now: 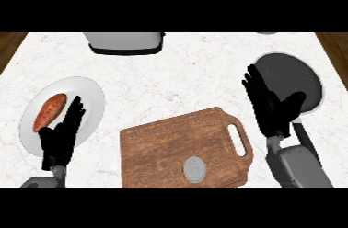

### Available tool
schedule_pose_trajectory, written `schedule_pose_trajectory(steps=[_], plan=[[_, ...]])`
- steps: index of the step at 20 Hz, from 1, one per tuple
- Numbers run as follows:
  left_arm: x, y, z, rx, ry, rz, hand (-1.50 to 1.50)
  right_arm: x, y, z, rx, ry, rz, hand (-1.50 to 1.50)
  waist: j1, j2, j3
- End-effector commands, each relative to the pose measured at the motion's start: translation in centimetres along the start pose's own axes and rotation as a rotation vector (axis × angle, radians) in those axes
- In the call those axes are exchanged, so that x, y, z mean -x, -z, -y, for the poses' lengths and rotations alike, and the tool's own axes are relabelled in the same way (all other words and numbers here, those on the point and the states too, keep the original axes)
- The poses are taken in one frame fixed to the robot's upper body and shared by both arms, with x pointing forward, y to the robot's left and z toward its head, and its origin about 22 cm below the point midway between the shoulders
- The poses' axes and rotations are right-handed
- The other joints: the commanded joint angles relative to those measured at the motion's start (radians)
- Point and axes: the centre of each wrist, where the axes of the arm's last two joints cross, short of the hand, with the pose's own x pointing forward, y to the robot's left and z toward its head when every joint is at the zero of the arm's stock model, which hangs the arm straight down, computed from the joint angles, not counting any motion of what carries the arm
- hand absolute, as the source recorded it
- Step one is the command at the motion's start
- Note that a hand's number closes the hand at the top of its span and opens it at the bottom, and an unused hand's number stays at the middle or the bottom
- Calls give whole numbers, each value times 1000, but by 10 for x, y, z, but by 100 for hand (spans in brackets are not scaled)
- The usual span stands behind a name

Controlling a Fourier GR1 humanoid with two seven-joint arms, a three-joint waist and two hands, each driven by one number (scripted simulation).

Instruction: Pick the can from the cutting board and place it in the pan

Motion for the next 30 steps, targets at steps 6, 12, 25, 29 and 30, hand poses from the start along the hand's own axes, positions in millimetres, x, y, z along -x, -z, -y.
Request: schedule_pose_trajectory(steps=[6,12,25,29,30], plan=[[-59,9,56,219,-100,326,0,-73,-9,-90,-828,140,382,150,39,-22,1],[-43,-18,71,240,-157,292,0,-28,-30,44,-729,-92,352,-150,-10,-16,-1],[-59,-22,79,239,-166,305,0,-108,-9,20,-901,-629,405,-150,1,-17,-3],[-53,-9,60,254,-146,299,0,-99,-17,-14,-995,-816,327,-150,2,-15,-4],[-55,-11,66,274,-155,294,0,-92,-12,-31,-1003,-864,331,-150,11,-13,-3]])
